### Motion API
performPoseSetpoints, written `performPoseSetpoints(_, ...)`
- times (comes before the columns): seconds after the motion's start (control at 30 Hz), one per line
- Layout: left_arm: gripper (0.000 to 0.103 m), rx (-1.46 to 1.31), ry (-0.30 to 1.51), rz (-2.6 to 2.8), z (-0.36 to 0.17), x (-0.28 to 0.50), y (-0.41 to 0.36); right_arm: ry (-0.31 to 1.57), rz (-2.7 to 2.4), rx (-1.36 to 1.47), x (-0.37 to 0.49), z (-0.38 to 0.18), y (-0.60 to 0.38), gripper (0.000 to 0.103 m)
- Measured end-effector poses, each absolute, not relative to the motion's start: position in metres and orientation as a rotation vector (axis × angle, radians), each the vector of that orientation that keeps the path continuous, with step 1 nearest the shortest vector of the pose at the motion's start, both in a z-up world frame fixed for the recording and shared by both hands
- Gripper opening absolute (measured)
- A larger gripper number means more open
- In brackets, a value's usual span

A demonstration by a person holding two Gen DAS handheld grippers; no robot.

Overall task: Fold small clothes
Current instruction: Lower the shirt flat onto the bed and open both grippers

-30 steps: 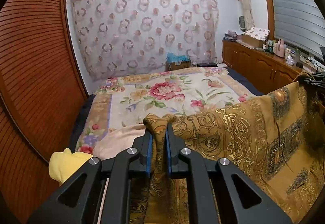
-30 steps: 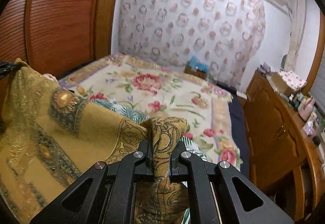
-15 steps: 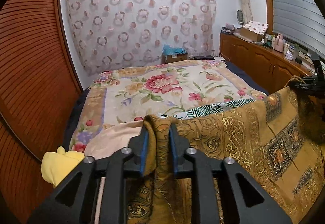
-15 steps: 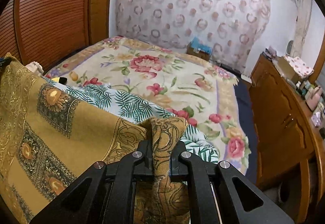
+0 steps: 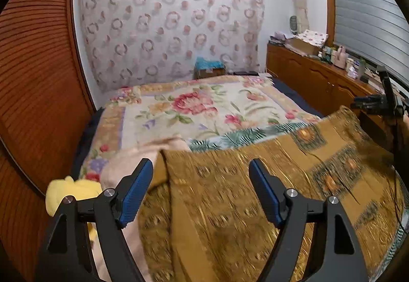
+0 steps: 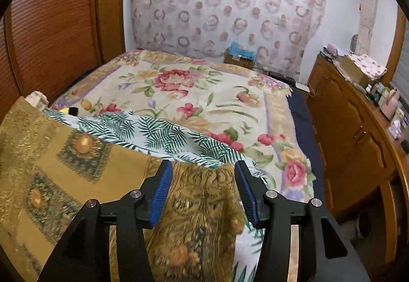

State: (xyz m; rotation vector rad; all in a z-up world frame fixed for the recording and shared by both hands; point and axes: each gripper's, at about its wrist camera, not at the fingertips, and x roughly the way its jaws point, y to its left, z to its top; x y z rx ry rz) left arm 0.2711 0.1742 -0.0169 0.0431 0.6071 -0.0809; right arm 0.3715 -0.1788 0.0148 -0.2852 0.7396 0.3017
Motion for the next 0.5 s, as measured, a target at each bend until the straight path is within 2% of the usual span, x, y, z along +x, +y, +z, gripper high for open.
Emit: performPoseSetpoints(0.5,0.078,0.018,0.667,-0.137,-0.048,0.206,0.136,0.694,0.311,-0.196,0.239,0.042,-0.22,0.055)
